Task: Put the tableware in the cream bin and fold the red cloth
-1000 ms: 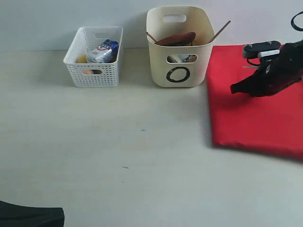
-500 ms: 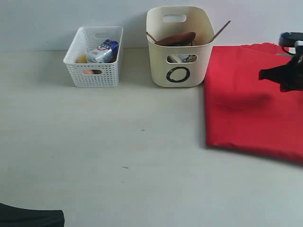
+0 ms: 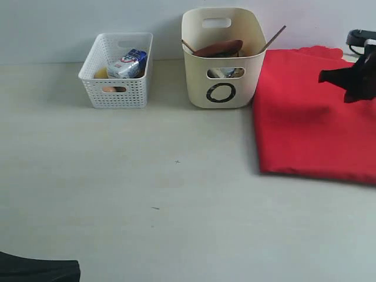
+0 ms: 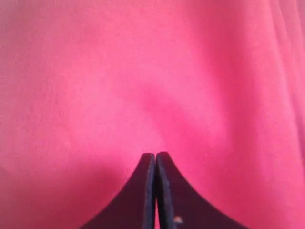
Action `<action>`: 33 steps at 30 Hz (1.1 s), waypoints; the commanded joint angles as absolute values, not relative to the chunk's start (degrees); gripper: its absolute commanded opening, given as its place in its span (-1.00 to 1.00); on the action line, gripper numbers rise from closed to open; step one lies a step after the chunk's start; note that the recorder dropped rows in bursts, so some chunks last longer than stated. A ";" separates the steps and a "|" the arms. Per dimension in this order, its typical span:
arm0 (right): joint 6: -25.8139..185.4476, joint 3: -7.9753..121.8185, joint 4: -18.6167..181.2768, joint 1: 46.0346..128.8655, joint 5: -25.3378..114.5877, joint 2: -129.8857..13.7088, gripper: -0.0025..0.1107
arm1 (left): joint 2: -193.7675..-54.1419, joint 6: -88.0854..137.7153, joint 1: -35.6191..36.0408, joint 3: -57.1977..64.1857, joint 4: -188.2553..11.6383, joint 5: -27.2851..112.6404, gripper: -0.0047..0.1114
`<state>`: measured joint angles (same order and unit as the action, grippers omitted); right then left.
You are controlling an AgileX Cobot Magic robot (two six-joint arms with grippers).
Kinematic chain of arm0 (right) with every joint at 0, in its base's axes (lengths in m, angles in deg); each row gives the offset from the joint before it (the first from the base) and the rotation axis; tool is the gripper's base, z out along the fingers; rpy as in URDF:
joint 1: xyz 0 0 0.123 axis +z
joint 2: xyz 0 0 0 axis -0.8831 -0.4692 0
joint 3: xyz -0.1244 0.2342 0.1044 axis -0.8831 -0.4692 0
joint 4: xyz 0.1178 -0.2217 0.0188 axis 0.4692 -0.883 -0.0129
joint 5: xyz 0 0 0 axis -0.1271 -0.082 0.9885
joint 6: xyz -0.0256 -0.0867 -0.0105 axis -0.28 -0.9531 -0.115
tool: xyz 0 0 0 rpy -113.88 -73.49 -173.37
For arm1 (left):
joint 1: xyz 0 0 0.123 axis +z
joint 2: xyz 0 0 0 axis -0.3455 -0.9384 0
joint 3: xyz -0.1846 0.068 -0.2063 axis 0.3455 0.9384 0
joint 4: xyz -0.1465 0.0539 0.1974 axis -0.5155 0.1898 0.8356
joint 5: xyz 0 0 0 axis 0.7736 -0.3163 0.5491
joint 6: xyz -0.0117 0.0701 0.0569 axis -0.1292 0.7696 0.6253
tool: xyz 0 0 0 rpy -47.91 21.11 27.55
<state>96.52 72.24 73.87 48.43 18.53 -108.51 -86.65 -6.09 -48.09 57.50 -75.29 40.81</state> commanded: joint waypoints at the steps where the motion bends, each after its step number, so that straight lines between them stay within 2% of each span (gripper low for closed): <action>1: 89.86 72.08 77.56 48.66 12.91 -97.70 -0.96 | -86.43 -4.89 -48.26 57.64 -75.04 41.02 -0.90; 5: 84.37 63.35 85.49 48.66 18.40 -83.06 -0.96 | -86.43 -4.87 -45.68 57.64 -73.99 41.59 -0.90; 10: 83.49 54.01 87.97 48.66 22.35 -69.90 -0.96 | -86.43 -4.87 -37.99 57.64 -73.99 42.68 -0.90; 13: 82.97 42.83 90.65 48.66 25.21 -56.59 -0.96 | -86.43 -5.23 -30.66 57.64 -73.99 43.18 -0.90; 16: 82.83 32.95 93.63 48.78 29.01 -46.56 -0.96 | -86.43 -5.23 -28.33 57.64 -73.99 43.18 -0.90; 20: 78.28 21.04 101.59 60.52 31.65 -31.26 -0.96 | -86.43 -5.04 -28.31 57.64 -73.99 43.08 -0.90; 22: 78.13 16.31 102.42 67.61 33.52 -27.47 -0.96 | -86.43 -5.04 -28.31 57.64 -73.99 43.08 -0.90; 26: 78.13 7.12 102.42 76.63 39.92 -23.56 -0.96 | -86.43 -5.04 -28.31 57.64 -73.99 43.08 -0.90; 33: 76.24 3.23 102.05 78.99 42.13 -23.15 -0.96 | -86.43 -4.92 -28.31 57.64 -73.99 42.68 -0.90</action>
<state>77.34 4.09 102.38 78.68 41.38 -23.49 -86.65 -5.10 -28.49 57.50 -74.26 42.28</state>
